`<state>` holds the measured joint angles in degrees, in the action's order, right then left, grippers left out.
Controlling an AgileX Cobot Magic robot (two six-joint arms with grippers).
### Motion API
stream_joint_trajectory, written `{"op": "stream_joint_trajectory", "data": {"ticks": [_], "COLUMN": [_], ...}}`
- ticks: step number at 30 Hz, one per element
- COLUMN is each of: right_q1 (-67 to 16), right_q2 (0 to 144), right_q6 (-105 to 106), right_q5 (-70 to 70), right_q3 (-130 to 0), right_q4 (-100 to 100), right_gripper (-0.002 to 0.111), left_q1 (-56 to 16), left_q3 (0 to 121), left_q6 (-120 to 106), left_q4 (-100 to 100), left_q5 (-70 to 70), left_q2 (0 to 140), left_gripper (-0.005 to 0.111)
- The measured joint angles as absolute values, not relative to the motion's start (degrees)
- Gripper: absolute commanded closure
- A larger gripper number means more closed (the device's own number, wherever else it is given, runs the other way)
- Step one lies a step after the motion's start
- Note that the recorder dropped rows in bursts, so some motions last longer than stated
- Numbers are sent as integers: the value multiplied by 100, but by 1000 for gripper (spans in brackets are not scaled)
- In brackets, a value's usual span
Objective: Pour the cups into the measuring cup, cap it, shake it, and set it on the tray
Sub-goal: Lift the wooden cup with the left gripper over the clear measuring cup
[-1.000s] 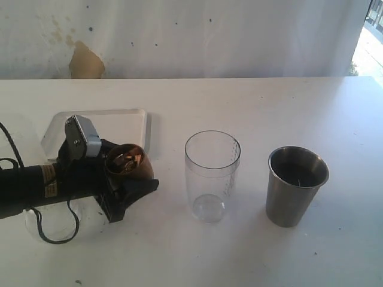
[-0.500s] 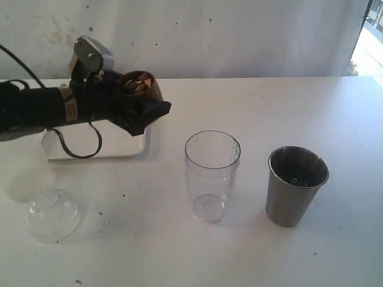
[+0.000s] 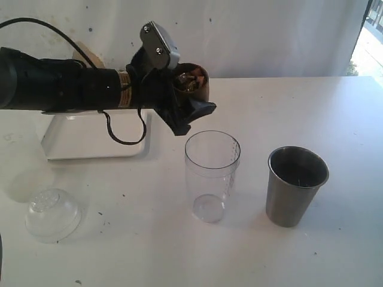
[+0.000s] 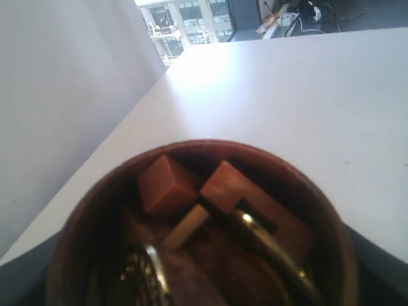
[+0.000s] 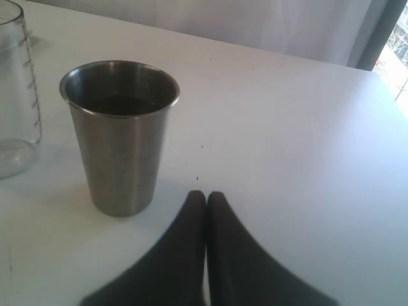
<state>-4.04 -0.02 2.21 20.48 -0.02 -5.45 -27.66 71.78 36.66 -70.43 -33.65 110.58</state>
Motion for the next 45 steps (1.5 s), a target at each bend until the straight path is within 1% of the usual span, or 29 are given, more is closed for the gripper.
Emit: {"op": "stream_joint_trajectory", "data": {"ticks": [11, 22, 26, 30, 45], "right_q1": [-404, -404, -404, -404, -404], "right_q2": [-2, -2, -2, -2, -2], "right_q6": [221, 221, 221, 221, 156], "right_q5": [2048, 2048, 2048, 2048, 2048], "right_q3": [-2, -2, -2, -2, -2], "right_q4": [-545, -545, -545, -545, -545], "right_gripper": [108, 108, 108, 108, 108], "left_q1": [-2863, -2885, -3007, -3139, -3148], "left_q3": [7232, 7232, 7232, 7232, 7232], "left_q6": [2458, 2313, 2214, 1770, 202], "left_q4": [-7265, -7275, -7396, -7436, -7445], "left_q5": [-3327, -3537, -3558, -3558, -3448], "left_q2": [11079, 10786, 10775, 10775, 10775], "left_gripper": [107, 107, 107, 107, 107]}}
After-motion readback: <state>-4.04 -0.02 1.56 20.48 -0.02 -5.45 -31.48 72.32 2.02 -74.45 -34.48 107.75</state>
